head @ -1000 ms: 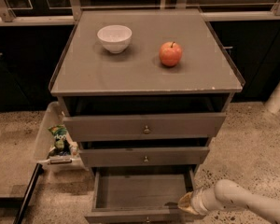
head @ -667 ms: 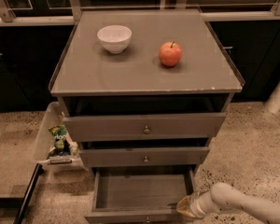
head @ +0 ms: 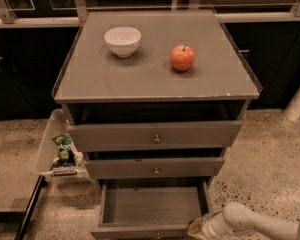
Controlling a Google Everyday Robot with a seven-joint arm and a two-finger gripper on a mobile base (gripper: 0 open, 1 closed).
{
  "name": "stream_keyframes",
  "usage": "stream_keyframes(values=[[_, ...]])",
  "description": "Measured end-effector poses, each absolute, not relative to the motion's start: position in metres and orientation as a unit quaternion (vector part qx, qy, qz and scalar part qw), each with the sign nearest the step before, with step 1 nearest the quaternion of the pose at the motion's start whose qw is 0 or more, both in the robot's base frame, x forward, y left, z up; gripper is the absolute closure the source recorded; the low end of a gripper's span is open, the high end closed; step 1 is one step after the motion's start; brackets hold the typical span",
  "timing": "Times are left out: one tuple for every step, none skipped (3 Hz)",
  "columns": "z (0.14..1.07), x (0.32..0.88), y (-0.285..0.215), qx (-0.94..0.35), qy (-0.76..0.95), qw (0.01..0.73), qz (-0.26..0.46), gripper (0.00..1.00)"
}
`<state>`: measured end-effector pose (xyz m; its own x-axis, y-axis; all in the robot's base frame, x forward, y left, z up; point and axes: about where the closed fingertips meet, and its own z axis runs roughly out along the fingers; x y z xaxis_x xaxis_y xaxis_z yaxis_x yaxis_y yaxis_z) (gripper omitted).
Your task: Close bottom drawer
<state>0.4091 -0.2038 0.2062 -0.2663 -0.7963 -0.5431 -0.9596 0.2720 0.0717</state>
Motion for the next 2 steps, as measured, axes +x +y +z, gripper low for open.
stream_keyframes(values=[[0.197,0.398,-0.205,-0.575,0.768,0.201,0.200,1.00],[0.175,0.396,-0.206,-0.577,0.764,0.207,0.200,1.00]])
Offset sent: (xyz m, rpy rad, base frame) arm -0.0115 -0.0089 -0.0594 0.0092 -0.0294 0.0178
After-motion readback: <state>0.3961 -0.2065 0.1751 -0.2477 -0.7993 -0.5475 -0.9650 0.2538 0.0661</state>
